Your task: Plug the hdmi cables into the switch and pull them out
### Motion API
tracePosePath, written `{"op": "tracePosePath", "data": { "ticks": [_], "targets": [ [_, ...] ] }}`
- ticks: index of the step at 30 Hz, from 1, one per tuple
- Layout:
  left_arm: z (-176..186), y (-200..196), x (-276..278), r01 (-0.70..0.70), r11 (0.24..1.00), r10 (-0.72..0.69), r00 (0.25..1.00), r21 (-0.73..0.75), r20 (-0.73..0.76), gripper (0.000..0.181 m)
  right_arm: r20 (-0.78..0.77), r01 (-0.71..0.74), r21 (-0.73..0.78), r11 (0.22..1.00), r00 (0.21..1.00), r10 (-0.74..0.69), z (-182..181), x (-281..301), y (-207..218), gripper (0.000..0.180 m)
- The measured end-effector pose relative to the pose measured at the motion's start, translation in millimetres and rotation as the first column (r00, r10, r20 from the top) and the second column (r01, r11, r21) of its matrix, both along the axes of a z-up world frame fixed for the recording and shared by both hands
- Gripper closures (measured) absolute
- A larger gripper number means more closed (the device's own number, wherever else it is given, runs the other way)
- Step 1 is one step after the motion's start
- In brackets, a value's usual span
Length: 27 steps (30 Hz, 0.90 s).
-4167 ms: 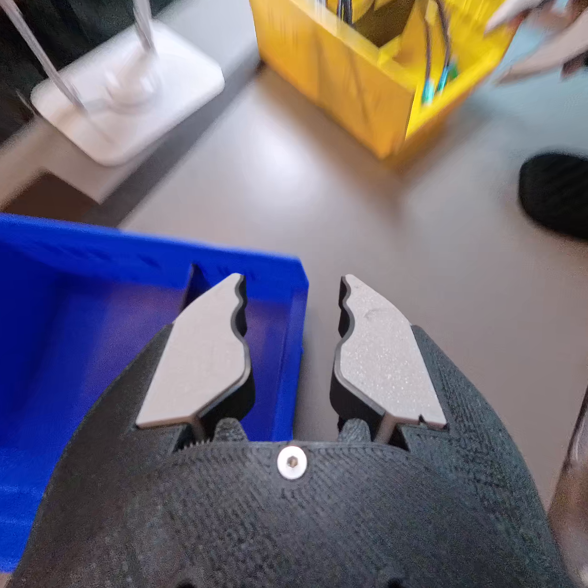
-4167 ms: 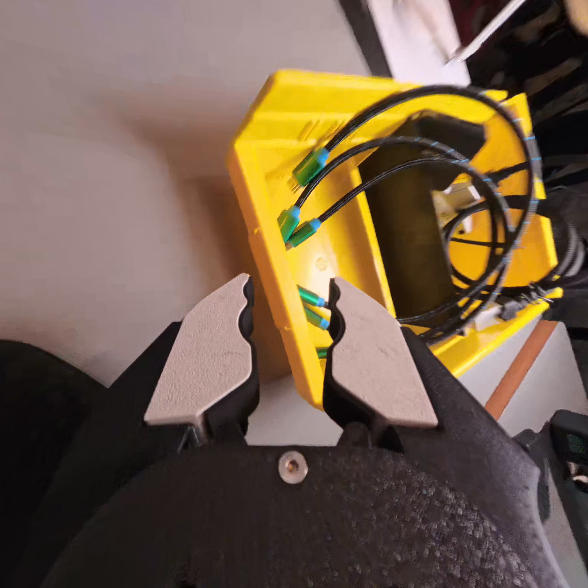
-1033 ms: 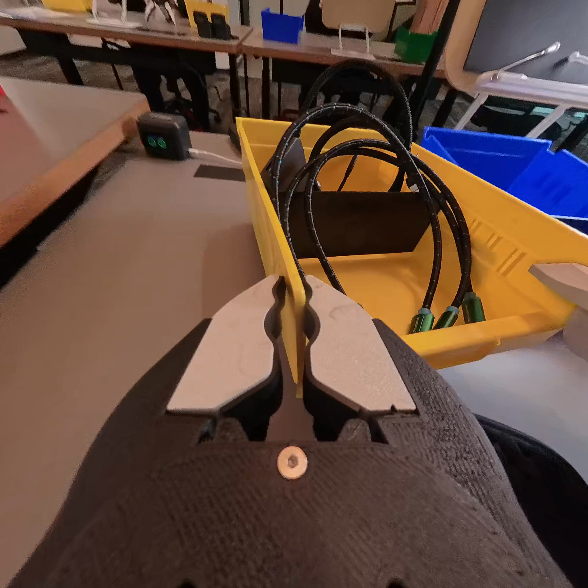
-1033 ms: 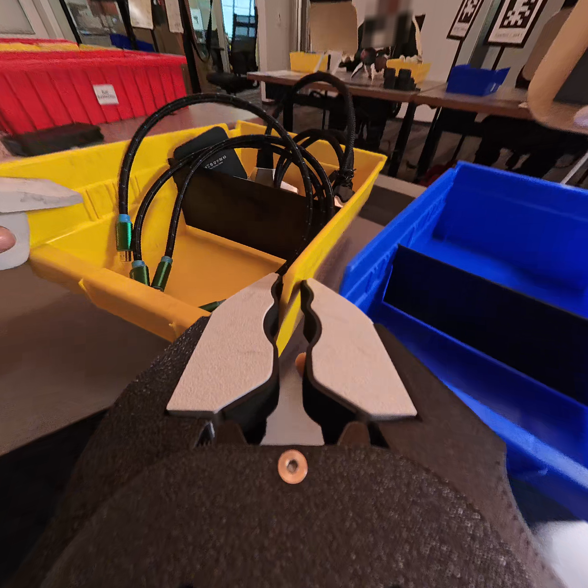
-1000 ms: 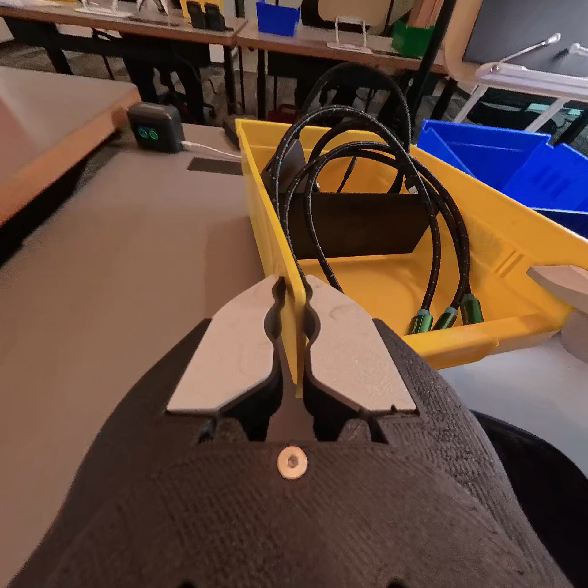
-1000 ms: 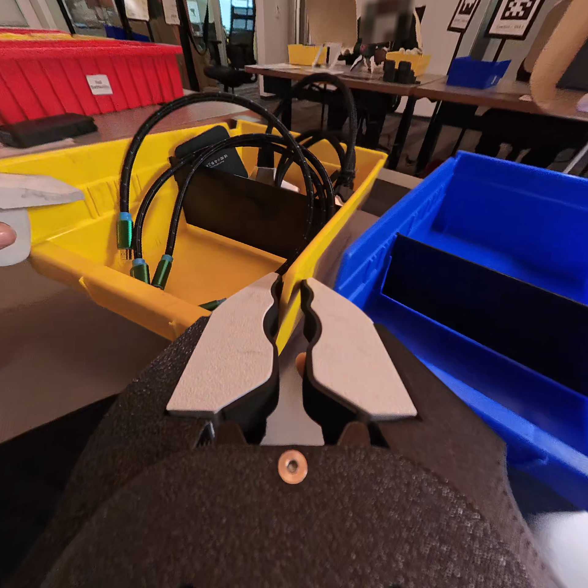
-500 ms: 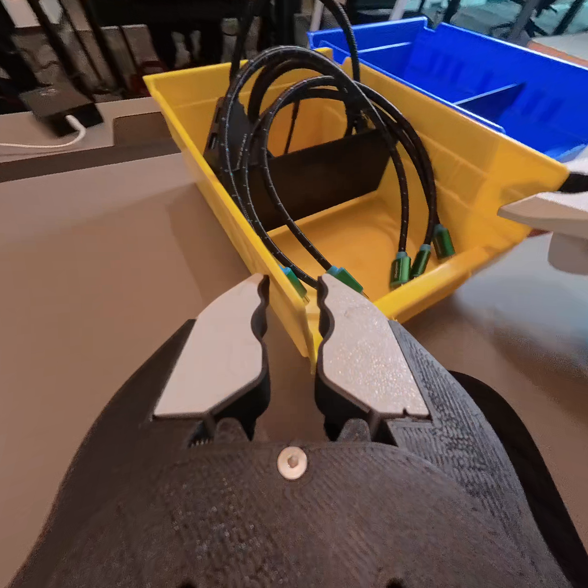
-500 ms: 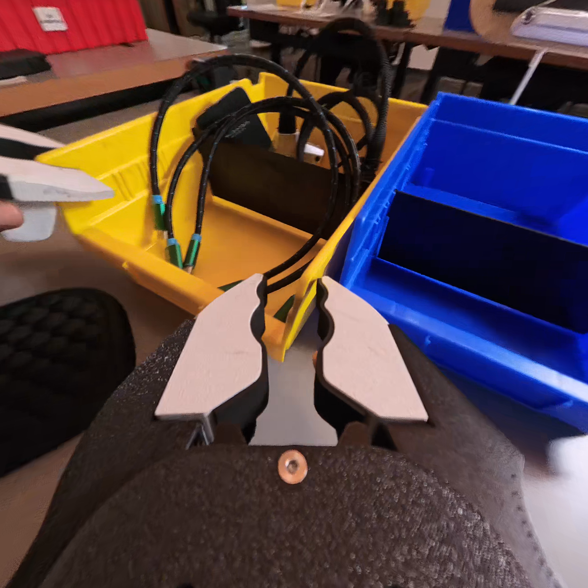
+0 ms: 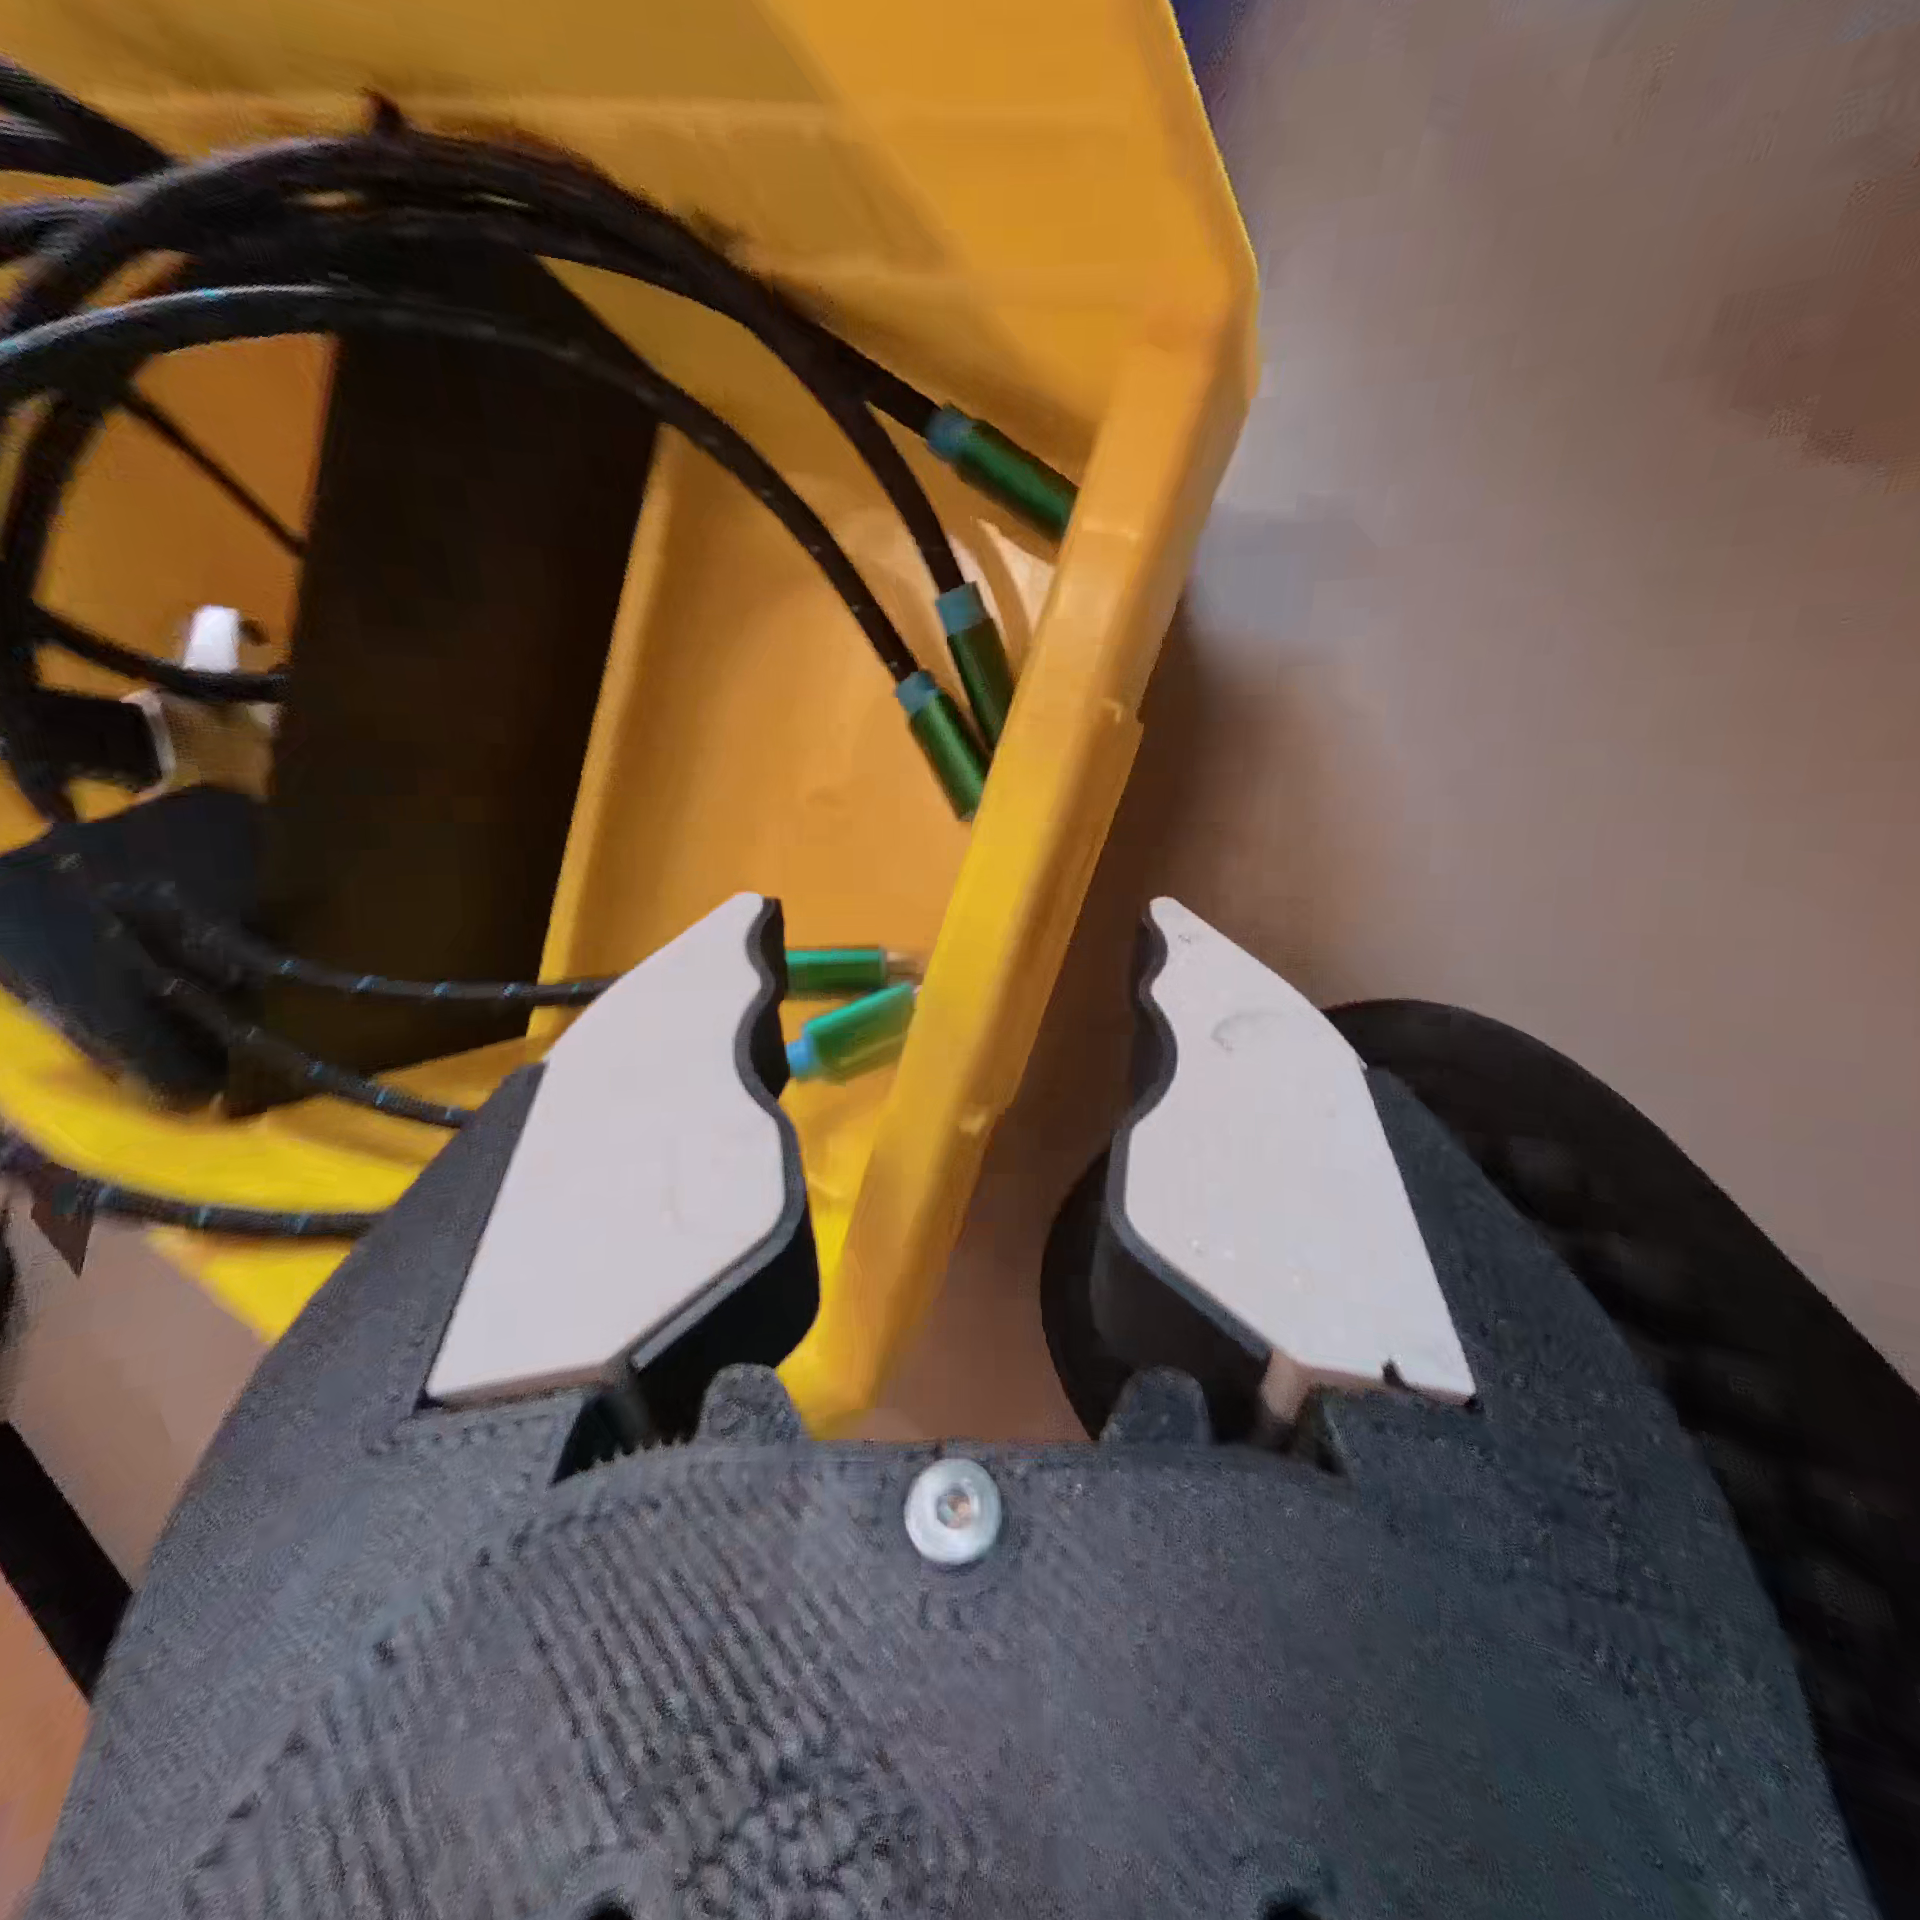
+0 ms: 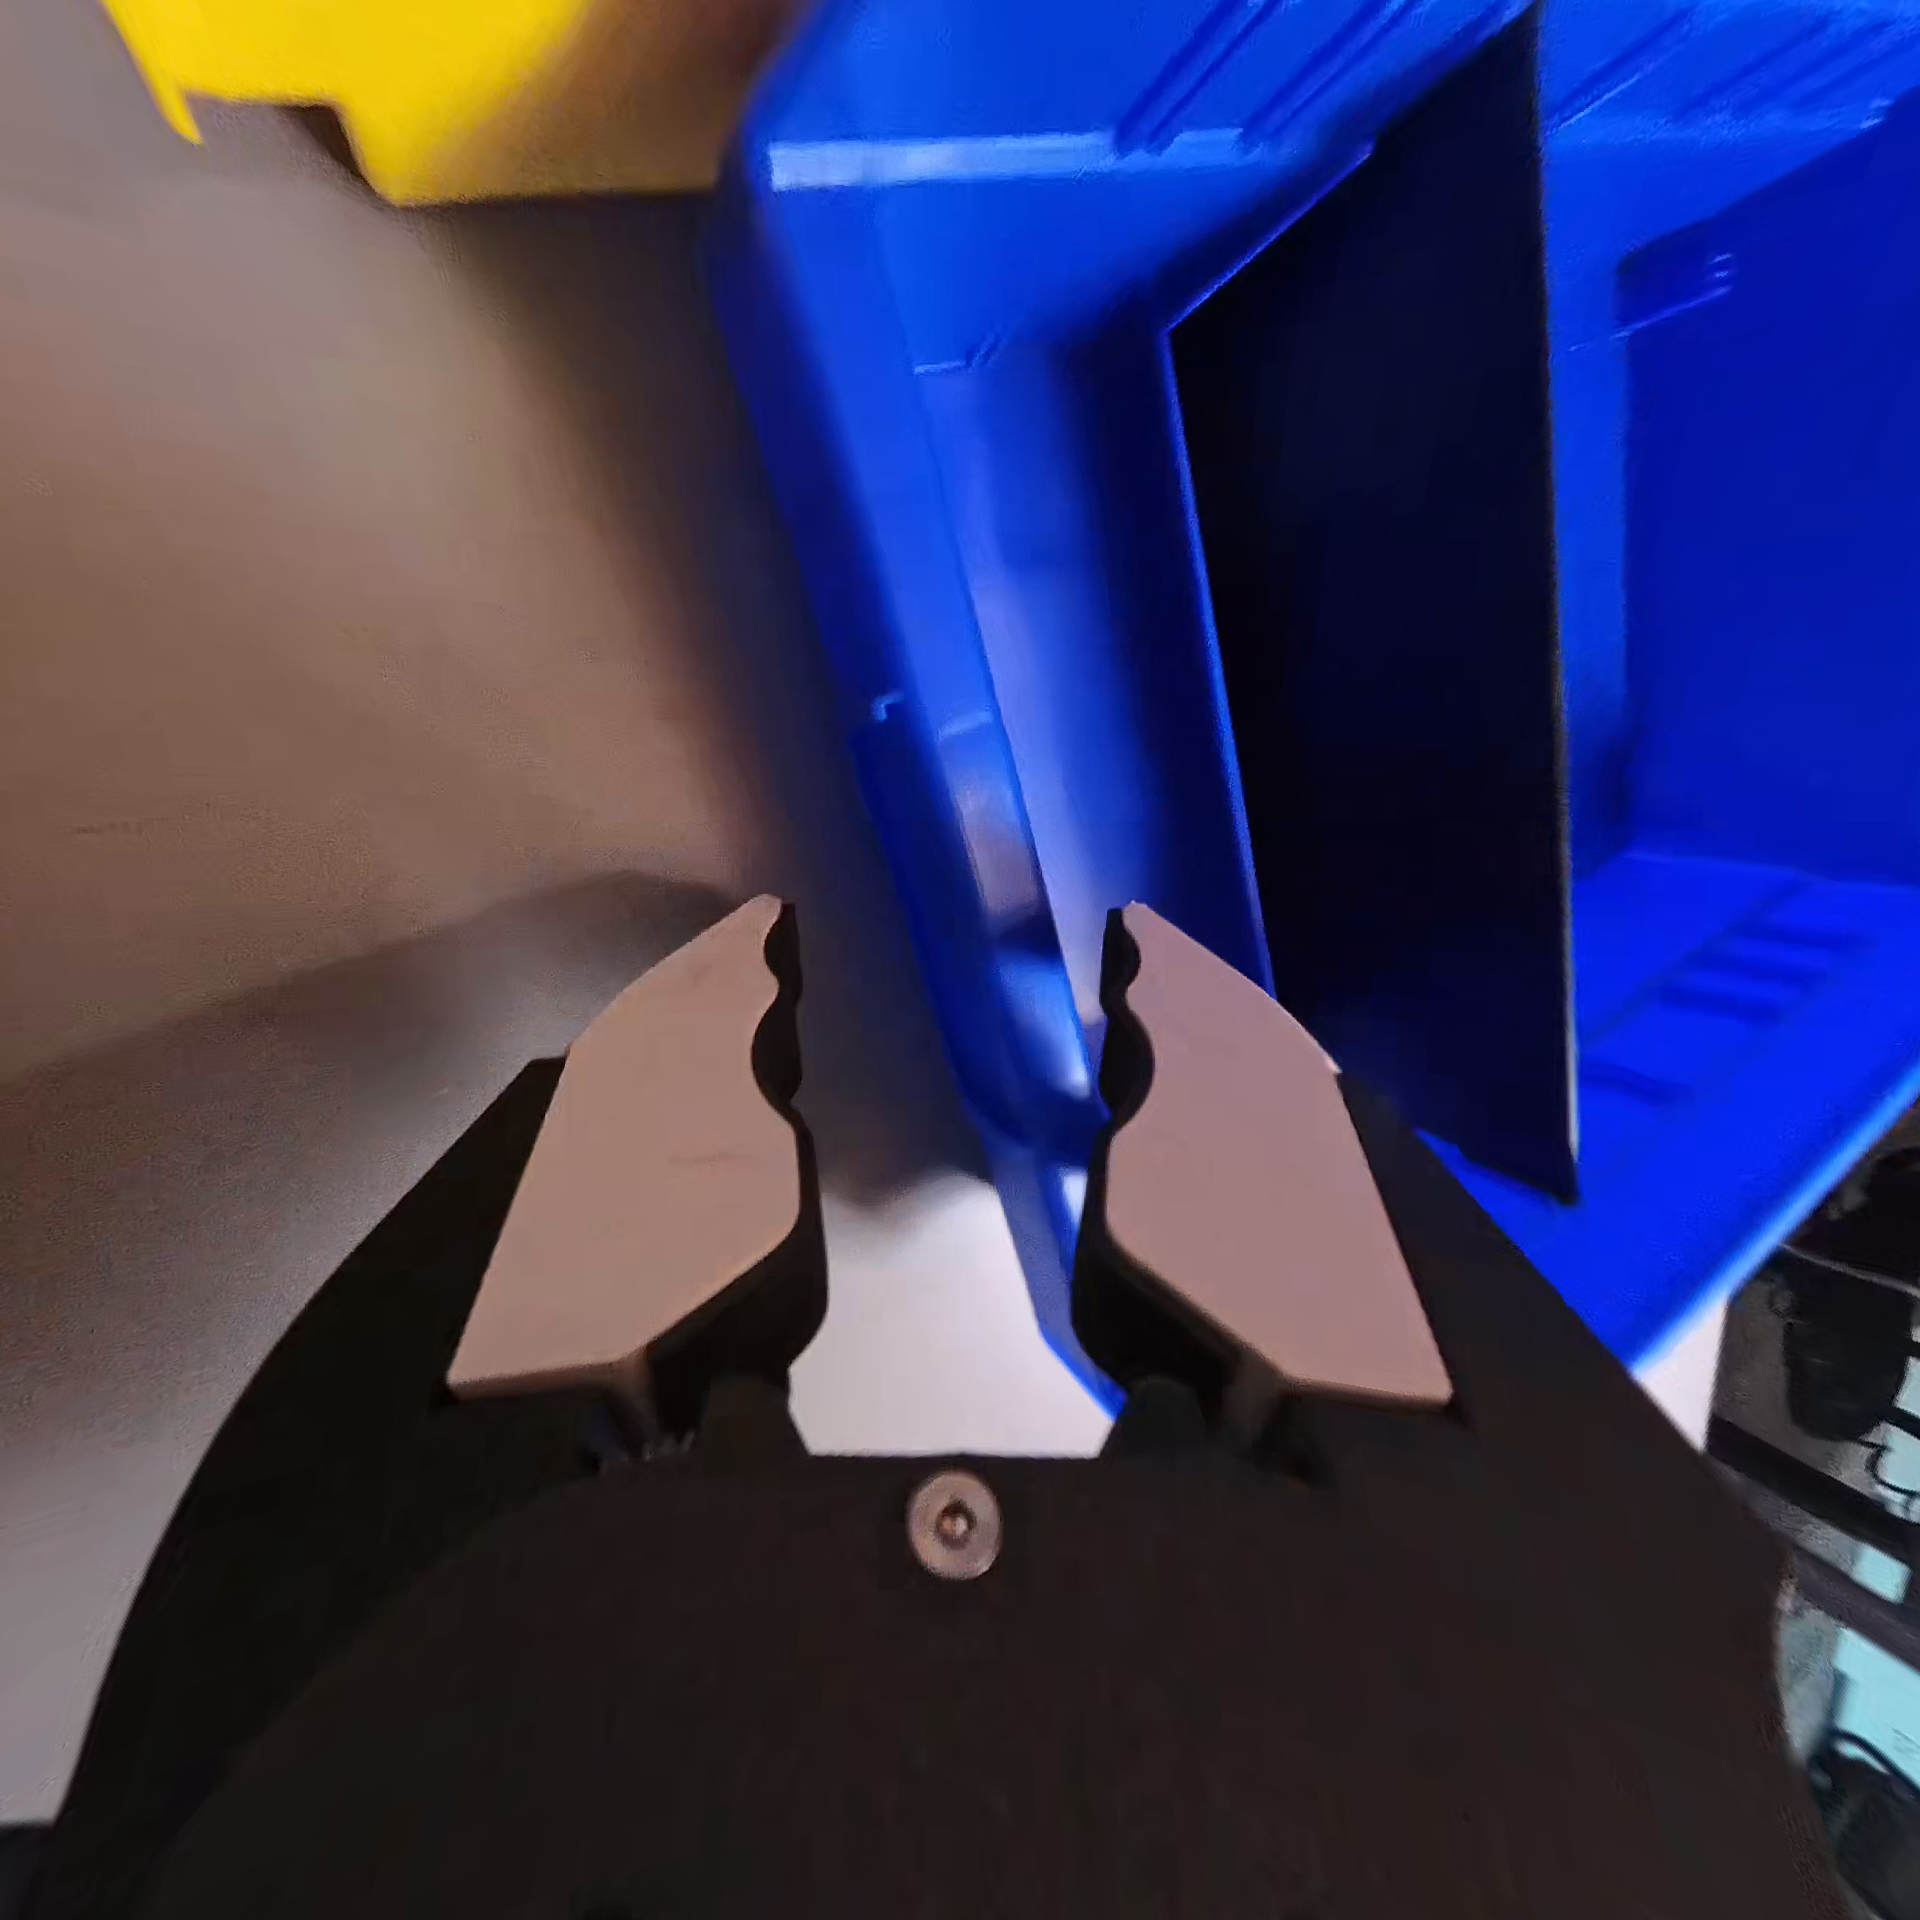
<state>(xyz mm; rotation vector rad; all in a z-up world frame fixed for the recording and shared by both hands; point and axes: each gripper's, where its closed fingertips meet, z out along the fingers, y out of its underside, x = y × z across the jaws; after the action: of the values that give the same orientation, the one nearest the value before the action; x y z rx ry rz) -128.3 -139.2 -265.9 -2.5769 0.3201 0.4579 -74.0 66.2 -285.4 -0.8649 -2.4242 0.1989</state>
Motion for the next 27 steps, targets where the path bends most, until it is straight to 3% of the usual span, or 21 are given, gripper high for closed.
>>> {"op": "tracePosePath", "data": {
  "ticks": [1,6,18,27],
  "targets": [
    [-8.0,4.8,-0.2,0.018,0.999,-0.018,1.0,-0.04,0.0,0.119,0.018,-0.005,0.015,1.0,1.0,0.005,-6.7,-3.8,0.7,0.126],
    [-31.1,19.5,8.8,0.096,0.989,-0.082,0.989,-0.114,0.121,0.144,-0.004,-0.012,0.036,0.999,1.0,0.012,-8.1,-9.3,1.2,0.146],
    [-32.1,23.4,5.2,0.051,0.998,-0.044,0.989,-0.044,0.142,0.146,-0.051,0.072,0.028,0.997,0.996,-0.071,-5.1,44.2,8.8,0.145],
    [-32.1,13.2,-13.5,-0.025,0.999,0.028,0.991,-0.021,0.129,0.147,-0.11,0.232,-0.003,0.973,0.967,-0.231,0.8,97.9,46.1,0.147]
  ]
}}
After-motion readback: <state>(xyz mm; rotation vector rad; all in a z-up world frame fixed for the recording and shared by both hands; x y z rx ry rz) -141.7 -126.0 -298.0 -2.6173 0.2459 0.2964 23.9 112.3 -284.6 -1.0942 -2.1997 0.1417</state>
